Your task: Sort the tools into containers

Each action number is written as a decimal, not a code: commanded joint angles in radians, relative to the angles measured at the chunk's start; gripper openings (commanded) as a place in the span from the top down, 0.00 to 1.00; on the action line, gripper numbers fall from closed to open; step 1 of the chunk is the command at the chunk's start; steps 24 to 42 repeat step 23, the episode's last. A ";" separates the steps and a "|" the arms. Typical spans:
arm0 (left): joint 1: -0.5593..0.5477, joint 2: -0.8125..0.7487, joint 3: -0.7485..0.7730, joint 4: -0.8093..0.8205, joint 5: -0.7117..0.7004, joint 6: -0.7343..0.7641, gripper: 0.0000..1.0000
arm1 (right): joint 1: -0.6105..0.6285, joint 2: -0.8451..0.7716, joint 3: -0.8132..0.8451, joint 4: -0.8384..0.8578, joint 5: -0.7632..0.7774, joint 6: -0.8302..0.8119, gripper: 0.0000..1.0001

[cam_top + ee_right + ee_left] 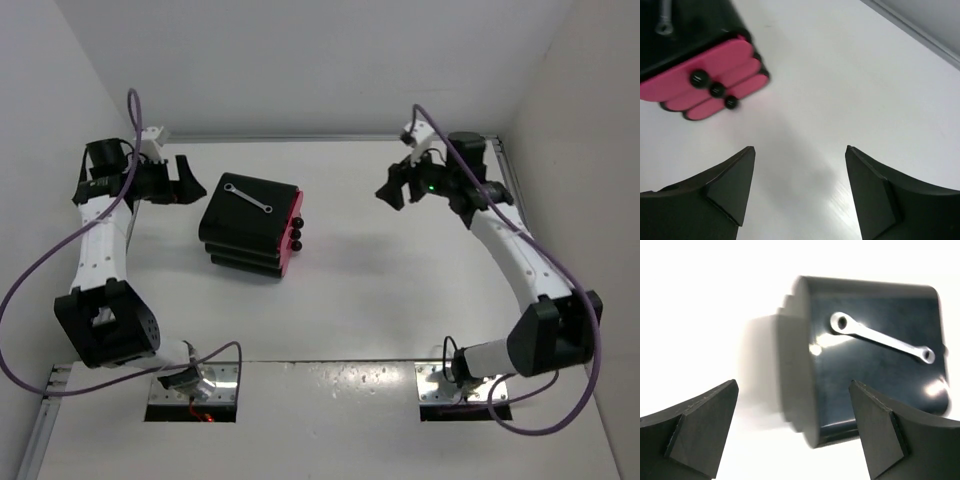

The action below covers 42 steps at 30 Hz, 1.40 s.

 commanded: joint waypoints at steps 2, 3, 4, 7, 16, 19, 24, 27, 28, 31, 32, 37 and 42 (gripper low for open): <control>0.033 -0.105 -0.016 0.101 -0.191 -0.046 0.00 | -0.159 -0.126 -0.120 -0.078 0.044 0.026 0.26; 0.033 -0.118 -0.026 0.110 -0.221 -0.046 0.00 | -0.187 -0.158 -0.135 -0.110 0.032 0.026 0.26; 0.047 -0.142 -0.049 0.125 -0.260 -0.046 0.00 | -0.213 -0.170 -0.165 -0.124 -0.011 0.046 0.25; 0.082 -0.194 -0.111 0.152 -0.292 -0.046 0.00 | -0.296 -0.195 -0.222 -0.192 -0.075 0.104 0.25; 0.103 -0.280 -0.342 0.184 -0.338 0.017 0.00 | -0.422 -0.273 -0.391 -0.114 -0.046 0.290 0.25; 0.114 -0.309 -0.407 0.211 -0.338 0.038 0.00 | -0.466 -0.273 -0.422 -0.104 -0.036 0.290 0.25; 0.114 -0.348 -0.451 0.247 -0.347 0.049 0.00 | -0.498 -0.282 -0.433 -0.095 -0.036 0.290 0.25; 0.114 -0.348 -0.451 0.247 -0.347 0.049 0.00 | -0.498 -0.282 -0.433 -0.095 -0.036 0.290 0.25; 0.114 -0.348 -0.451 0.247 -0.347 0.049 0.00 | -0.498 -0.282 -0.433 -0.095 -0.036 0.290 0.25; 0.114 -0.348 -0.451 0.247 -0.347 0.049 0.00 | -0.498 -0.282 -0.433 -0.095 -0.036 0.290 0.25; 0.114 -0.348 -0.451 0.247 -0.347 0.049 0.00 | -0.498 -0.282 -0.433 -0.095 -0.036 0.290 0.25; 0.114 -0.348 -0.451 0.247 -0.347 0.049 0.00 | -0.498 -0.282 -0.433 -0.095 -0.036 0.290 0.25; 0.114 -0.348 -0.451 0.247 -0.347 0.049 0.00 | -0.498 -0.282 -0.433 -0.095 -0.036 0.290 0.25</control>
